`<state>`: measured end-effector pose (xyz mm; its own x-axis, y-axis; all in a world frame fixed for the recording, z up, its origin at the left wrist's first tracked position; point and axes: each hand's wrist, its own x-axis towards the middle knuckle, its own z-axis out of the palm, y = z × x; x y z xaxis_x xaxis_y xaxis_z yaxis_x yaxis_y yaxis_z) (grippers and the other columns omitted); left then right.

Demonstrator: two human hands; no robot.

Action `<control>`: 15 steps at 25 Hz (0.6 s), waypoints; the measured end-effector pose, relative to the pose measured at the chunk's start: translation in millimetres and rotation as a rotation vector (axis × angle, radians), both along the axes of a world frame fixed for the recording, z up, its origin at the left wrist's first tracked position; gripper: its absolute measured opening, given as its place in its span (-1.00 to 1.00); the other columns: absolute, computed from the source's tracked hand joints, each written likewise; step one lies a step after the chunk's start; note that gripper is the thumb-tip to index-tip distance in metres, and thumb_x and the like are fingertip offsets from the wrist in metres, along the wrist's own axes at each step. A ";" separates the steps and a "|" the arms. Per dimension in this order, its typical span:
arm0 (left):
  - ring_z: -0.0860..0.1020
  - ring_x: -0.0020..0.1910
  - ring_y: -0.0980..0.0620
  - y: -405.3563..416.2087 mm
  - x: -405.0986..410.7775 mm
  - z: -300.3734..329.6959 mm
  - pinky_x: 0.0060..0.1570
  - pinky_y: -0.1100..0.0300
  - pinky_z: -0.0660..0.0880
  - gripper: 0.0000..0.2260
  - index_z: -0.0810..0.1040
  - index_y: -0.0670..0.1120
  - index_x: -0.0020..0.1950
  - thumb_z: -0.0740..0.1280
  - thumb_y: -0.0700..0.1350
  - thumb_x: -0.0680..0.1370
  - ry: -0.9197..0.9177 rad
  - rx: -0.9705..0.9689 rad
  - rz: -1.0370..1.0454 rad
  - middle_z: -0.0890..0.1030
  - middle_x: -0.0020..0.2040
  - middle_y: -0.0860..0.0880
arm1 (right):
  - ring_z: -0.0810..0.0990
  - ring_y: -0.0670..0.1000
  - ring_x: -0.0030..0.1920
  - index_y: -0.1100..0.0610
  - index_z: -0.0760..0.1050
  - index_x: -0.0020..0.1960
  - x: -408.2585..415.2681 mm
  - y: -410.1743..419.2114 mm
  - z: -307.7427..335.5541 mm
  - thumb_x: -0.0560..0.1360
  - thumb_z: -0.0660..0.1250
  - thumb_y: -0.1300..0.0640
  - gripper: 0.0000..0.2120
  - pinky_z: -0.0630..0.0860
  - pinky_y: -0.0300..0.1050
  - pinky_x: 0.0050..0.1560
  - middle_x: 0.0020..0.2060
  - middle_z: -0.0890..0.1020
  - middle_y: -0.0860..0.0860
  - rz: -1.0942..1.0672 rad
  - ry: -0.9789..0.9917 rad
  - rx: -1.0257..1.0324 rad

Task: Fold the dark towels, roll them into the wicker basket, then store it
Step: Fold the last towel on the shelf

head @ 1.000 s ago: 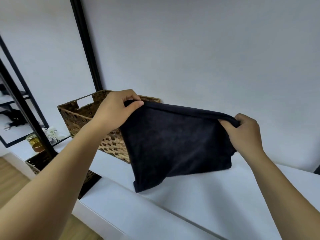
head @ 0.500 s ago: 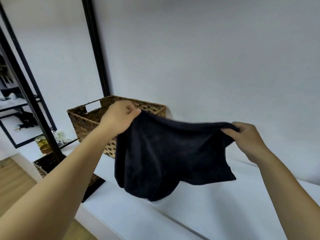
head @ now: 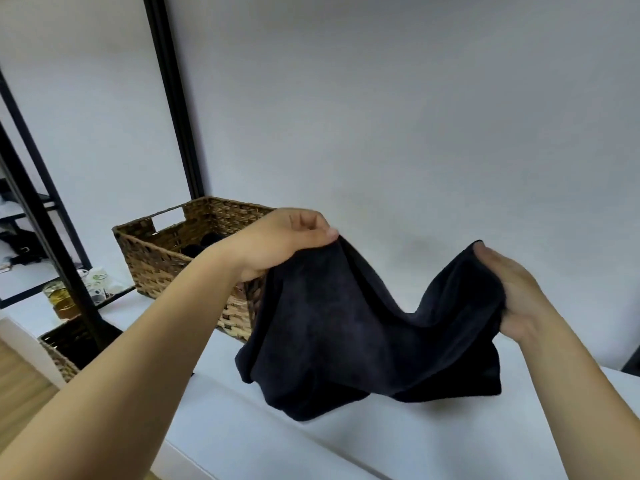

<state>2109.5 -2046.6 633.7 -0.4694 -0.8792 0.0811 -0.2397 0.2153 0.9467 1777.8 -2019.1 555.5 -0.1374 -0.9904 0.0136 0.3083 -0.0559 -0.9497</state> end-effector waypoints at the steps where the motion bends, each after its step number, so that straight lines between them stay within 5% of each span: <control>1: 0.62 -0.24 0.10 -8.8 -7.7 2.6 -0.18 0.30 0.56 -0.85 0.61 -0.14 -0.08 0.41 -0.07 0.60 0.080 -0.040 0.074 0.67 -0.21 -0.02 | 0.63 0.04 -0.21 0.09 0.55 -0.12 -7.6 -4.9 2.7 0.47 0.47 -0.10 -0.74 0.61 -0.06 -0.12 -0.23 0.64 0.04 -0.103 -0.065 0.013; 2: 0.60 -0.24 0.11 -19.9 -13.4 -1.7 -0.20 0.34 0.52 -0.83 0.62 -0.14 -0.08 0.42 -0.05 0.59 0.046 -0.121 0.168 0.66 -0.22 0.00 | 0.62 0.05 -0.19 0.08 0.55 -0.12 -14.7 -10.1 3.0 0.53 0.43 -0.05 -0.79 0.58 -0.04 -0.09 -0.20 0.63 0.04 -0.205 -0.050 0.046; 4: 0.56 -0.17 0.11 -40.7 -20.9 -29.1 -0.25 0.37 0.39 -0.79 0.63 -0.15 -0.03 0.43 -0.01 0.58 -0.326 -0.267 0.279 0.63 -0.22 0.05 | 0.61 0.08 -0.17 0.12 0.56 -0.06 -23.9 -19.5 -9.0 0.59 0.39 0.02 -0.83 0.56 -0.01 -0.08 -0.09 0.65 0.13 -0.340 0.133 0.148; 7: 0.58 -0.08 0.05 -49.7 -27.2 -83.5 -0.21 0.28 0.40 -0.74 0.63 -0.13 -0.11 0.40 0.06 0.60 -0.666 -0.142 0.155 0.62 -0.18 0.04 | 0.63 0.10 -0.16 0.19 0.56 0.10 -33.4 -15.1 -50.0 0.63 0.33 0.10 -0.84 0.57 -0.05 -0.15 0.05 0.67 0.21 -0.358 0.317 0.253; 10: 0.67 -0.12 0.01 -51.1 -27.5 -70.0 -0.10 0.21 0.58 -0.68 0.65 -0.16 -0.12 0.38 0.08 0.61 -0.356 0.025 0.099 0.70 -0.15 -0.08 | 0.65 0.08 -0.13 0.16 0.56 0.13 -45.0 -13.1 -51.1 0.64 0.30 0.13 -0.86 0.55 -0.11 -0.22 0.04 0.68 0.15 -0.391 0.352 0.236; 13: 0.64 -0.13 0.01 -63.9 -30.5 -56.1 -0.06 0.16 0.58 -0.74 0.60 -0.10 -0.14 0.36 0.06 0.63 0.068 0.124 0.301 0.66 -0.15 -0.05 | 0.62 0.07 0.17 0.08 0.50 0.32 -37.6 -38.8 -34.6 0.62 0.30 0.16 -0.73 0.58 -0.02 0.15 0.27 0.60 0.07 -0.517 0.272 0.127; 15: 0.55 -0.18 -0.02 -69.7 -38.0 -79.9 -0.15 0.13 0.53 -0.71 0.51 -0.08 -0.21 0.33 0.05 0.64 -0.120 0.045 0.456 0.56 -0.20 -0.08 | 0.47 0.07 0.36 0.06 0.37 0.45 -5.0 -40.5 -40.0 0.62 0.30 0.08 -0.59 0.42 -0.05 0.31 0.42 0.45 0.02 -0.489 0.682 0.106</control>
